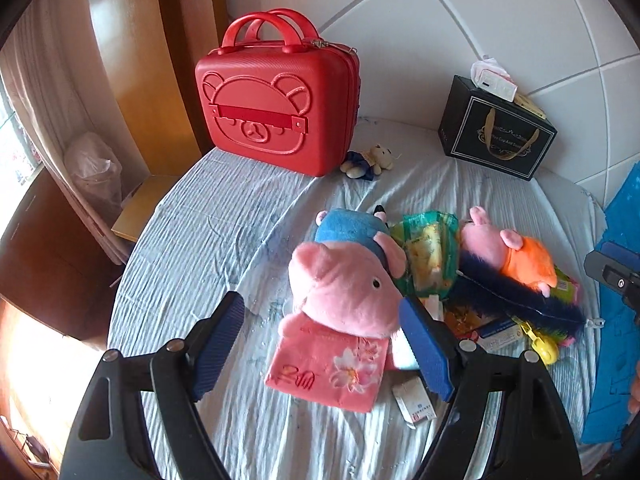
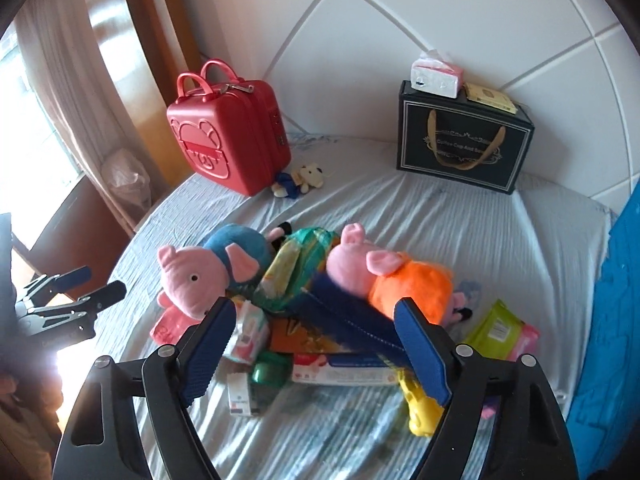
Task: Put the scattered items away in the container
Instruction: 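Reach the right tool to the small white bear beside the red case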
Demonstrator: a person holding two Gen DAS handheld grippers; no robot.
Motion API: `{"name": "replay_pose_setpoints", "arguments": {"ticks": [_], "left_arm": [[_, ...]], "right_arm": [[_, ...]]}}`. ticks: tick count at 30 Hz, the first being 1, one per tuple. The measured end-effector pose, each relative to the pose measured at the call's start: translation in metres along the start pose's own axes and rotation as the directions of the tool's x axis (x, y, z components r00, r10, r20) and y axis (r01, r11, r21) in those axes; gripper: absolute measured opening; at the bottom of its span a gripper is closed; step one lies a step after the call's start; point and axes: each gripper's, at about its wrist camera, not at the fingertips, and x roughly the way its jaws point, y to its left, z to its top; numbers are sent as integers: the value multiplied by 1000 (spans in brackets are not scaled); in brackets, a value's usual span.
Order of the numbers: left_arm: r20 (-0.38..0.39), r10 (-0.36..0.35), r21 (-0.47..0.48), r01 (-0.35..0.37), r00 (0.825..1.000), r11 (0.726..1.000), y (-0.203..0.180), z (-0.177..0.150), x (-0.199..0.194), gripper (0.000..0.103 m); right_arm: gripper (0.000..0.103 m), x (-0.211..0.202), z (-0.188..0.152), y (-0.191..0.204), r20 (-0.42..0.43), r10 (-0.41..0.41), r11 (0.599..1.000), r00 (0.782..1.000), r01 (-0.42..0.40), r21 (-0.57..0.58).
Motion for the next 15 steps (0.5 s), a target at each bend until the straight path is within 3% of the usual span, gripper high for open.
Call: {"name": "replay_pose_setpoints", "arguments": {"ticks": [8, 15], "left_arm": [[-53, -32, 14, 33, 998, 999, 25, 76, 88, 80], [-102, -9, 8, 10, 995, 1000, 50, 107, 166, 80]], "right_arm": [[77, 85, 71, 17, -18, -16, 1000, 1000, 17, 22], [73, 221, 135, 28, -65, -53, 999, 996, 52, -18]]}}
